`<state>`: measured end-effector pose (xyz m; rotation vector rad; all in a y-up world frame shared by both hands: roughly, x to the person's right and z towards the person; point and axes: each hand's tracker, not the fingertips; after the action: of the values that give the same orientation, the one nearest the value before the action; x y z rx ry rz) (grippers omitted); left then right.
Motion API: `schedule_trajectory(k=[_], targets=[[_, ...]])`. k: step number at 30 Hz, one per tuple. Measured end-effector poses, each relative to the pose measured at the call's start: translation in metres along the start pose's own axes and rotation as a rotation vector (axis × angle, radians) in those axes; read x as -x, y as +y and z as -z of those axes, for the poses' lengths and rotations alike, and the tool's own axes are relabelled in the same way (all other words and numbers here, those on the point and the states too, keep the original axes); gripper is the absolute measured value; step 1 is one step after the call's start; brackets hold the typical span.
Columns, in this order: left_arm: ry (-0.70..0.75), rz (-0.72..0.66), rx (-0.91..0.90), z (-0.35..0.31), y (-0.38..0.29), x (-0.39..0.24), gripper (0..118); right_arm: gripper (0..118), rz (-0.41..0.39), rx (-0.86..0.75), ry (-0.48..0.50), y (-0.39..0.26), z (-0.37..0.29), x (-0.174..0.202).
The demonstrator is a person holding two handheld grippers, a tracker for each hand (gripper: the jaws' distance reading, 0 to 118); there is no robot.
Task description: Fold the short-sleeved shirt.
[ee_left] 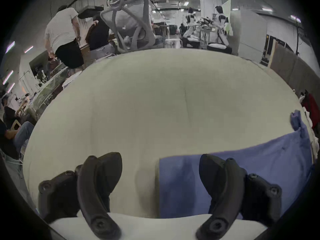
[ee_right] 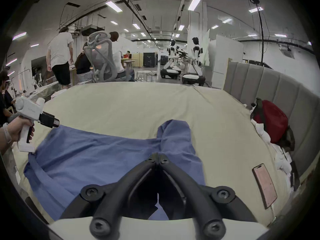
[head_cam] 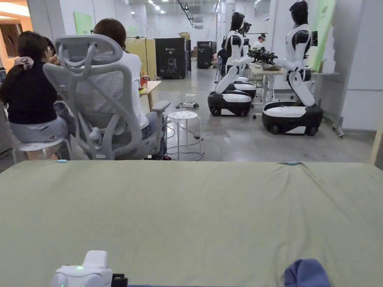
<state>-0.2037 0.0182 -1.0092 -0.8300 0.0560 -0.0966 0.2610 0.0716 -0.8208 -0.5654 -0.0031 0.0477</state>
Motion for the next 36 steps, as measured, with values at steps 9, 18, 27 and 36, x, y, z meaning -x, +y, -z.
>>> schedule_trajectory(k=[9,18,27,36], targets=[[-0.025,0.167,0.031,-0.007,-0.005,-0.029,1,0,0.058,0.201,-0.066,0.031,0.069,-0.059],[-0.116,0.100,-0.074,-0.068,-0.002,-0.028,1,102,0.092,0.313,-0.058,0.040,0.153,-0.066],[-0.101,0.073,-0.074,-0.082,-0.006,-0.014,1,2,0.108,0.271,0.004,0.039,0.116,-0.061],[-0.160,0.045,-0.232,-0.196,-0.037,0.011,1,2,0.011,-0.002,-0.015,0.050,-0.052,-0.057]])
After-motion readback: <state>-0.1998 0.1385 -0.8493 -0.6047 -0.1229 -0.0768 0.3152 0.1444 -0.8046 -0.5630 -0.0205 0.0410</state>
